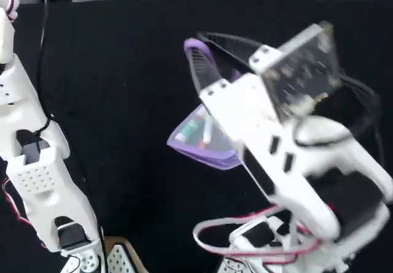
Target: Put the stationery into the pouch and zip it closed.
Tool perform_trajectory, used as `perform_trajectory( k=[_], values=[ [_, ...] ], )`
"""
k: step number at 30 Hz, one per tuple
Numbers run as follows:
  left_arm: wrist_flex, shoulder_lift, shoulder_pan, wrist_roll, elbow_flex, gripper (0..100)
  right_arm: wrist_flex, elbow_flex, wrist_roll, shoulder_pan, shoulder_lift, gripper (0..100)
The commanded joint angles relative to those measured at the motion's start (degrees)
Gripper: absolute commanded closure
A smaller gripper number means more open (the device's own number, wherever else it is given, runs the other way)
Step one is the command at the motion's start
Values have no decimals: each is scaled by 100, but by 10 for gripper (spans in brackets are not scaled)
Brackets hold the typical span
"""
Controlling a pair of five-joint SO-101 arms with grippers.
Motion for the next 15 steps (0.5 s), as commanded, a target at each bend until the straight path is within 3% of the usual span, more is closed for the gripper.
perform_trajectory(
  k=[1, 5, 9, 15],
  values=[
    [-193, -53, -119, 70, -84, 735, -193, 4, -158, -176, 224, 988],
    [-193, -53, -84, 70, -84, 735, -774, -189, 18, -378, 444, 988],
    [-193, -26, -84, 70, -84, 735, -1371, -418, -220, 149, 1103, 988],
    [-193, -26, -110, 70, -84, 734, 475, -875, -79, -1213, 1288, 988]
  ],
)
